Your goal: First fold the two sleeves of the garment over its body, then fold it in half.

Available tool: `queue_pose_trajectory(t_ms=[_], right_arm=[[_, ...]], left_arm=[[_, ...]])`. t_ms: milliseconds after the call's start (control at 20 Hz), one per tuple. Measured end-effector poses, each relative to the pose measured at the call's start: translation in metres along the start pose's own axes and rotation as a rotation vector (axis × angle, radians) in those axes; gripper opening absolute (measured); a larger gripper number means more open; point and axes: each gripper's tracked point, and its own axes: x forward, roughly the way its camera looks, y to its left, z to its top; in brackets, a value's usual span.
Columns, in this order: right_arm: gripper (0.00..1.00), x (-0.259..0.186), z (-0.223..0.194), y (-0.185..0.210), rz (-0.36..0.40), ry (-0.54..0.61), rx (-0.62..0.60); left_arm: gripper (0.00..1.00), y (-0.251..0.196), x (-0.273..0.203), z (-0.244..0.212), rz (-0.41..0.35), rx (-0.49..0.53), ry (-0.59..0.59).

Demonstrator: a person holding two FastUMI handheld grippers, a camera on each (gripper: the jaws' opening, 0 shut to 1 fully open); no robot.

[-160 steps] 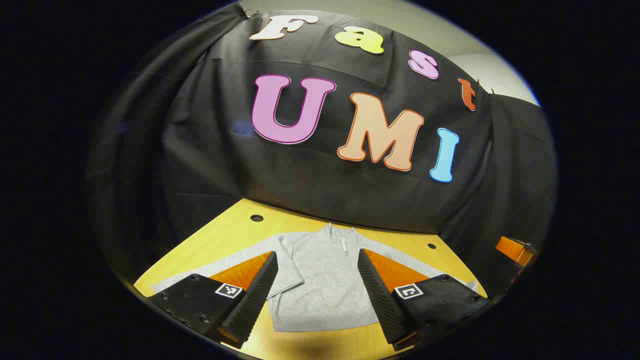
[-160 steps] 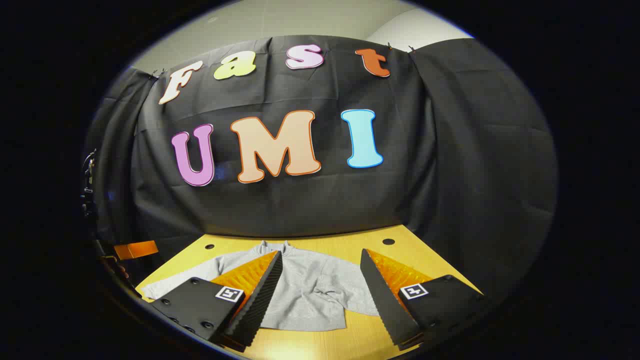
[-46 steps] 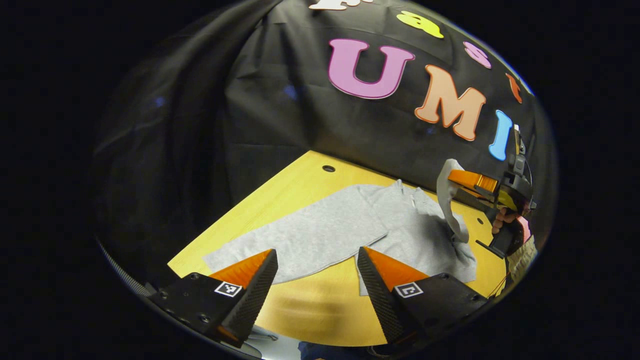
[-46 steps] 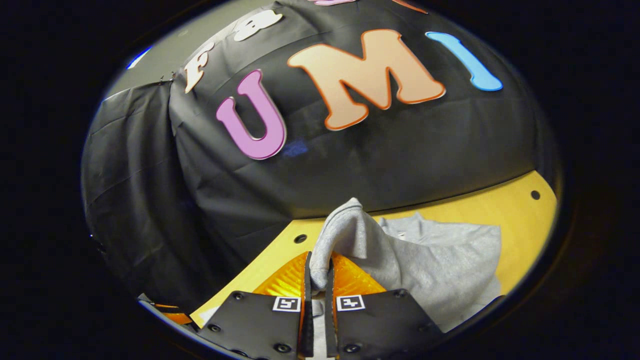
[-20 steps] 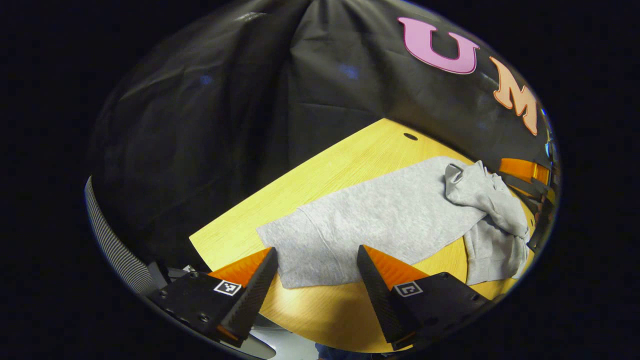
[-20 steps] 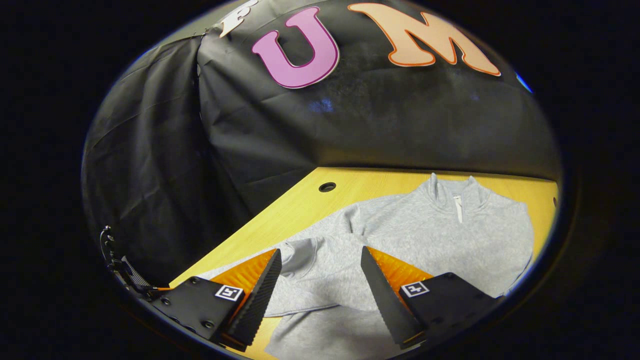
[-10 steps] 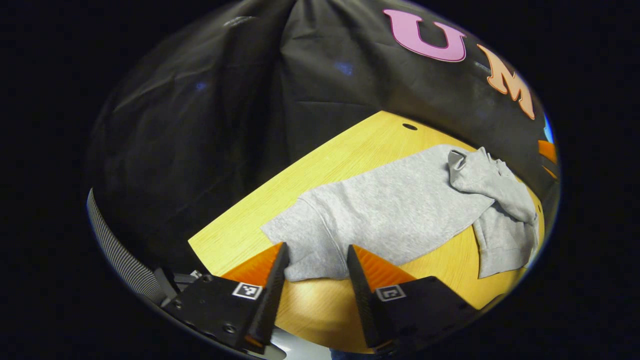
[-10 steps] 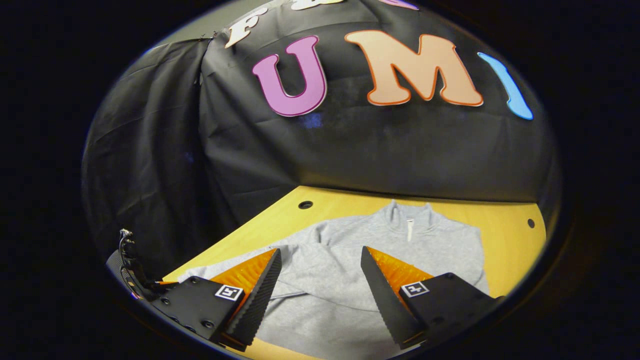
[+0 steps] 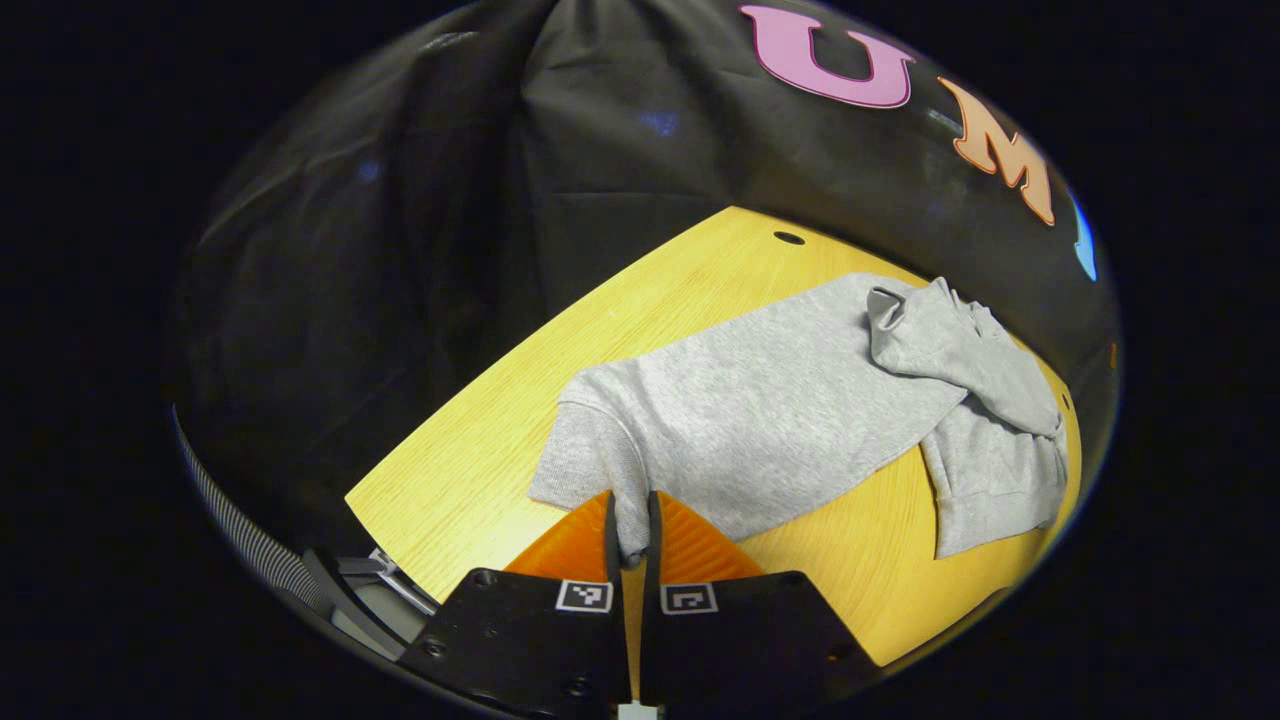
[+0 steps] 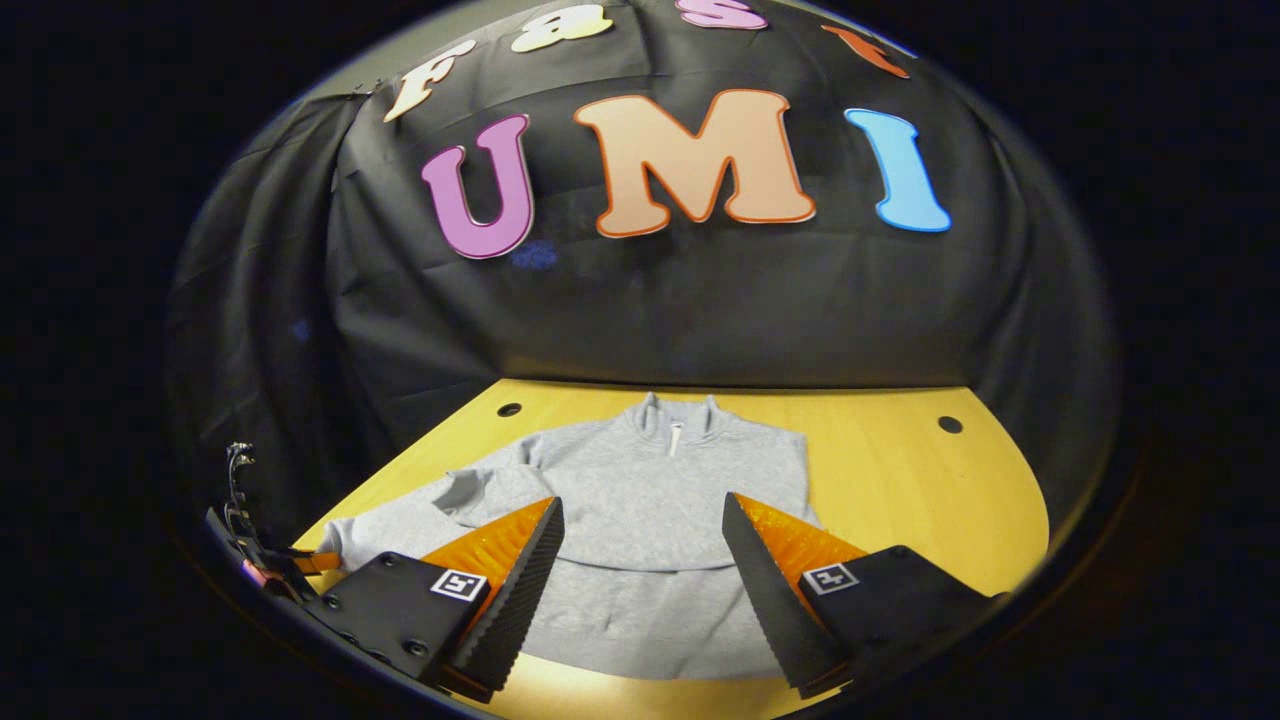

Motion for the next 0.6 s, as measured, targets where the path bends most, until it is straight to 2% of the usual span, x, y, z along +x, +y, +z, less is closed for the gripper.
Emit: queue_pose_trajectory(t_ms=[100, 300, 450, 500, 600], right_arm=[[0.98, -0.014, 0.003, -0.019, -0.038, -0.017, 0.009], [0.98, -0.046, 0.012, -0.056, -0.118, -0.052, 0.031], [0.98, -0.067, 0.014, -0.079, -0.175, -0.075, 0.044], [0.95, -0.074, 0.014, -0.087, -0.195, -0.080, 0.051], [0.98, -0.090, 0.013, -0.101, -0.229, -0.091, 0.068]], left_arm=[[0.02, -0.012, -0.003, 0.007, -0.035, -0.016, 0.013], [0.02, -0.053, -0.014, 0.047, -0.102, -0.031, -0.045], [0.02, -0.107, -0.032, 0.082, -0.201, 0.011, -0.105], [0.02, -0.127, -0.037, 0.093, -0.239, 0.032, -0.124], [0.02, -0.170, -0.046, 0.112, -0.316, 0.073, -0.154]])
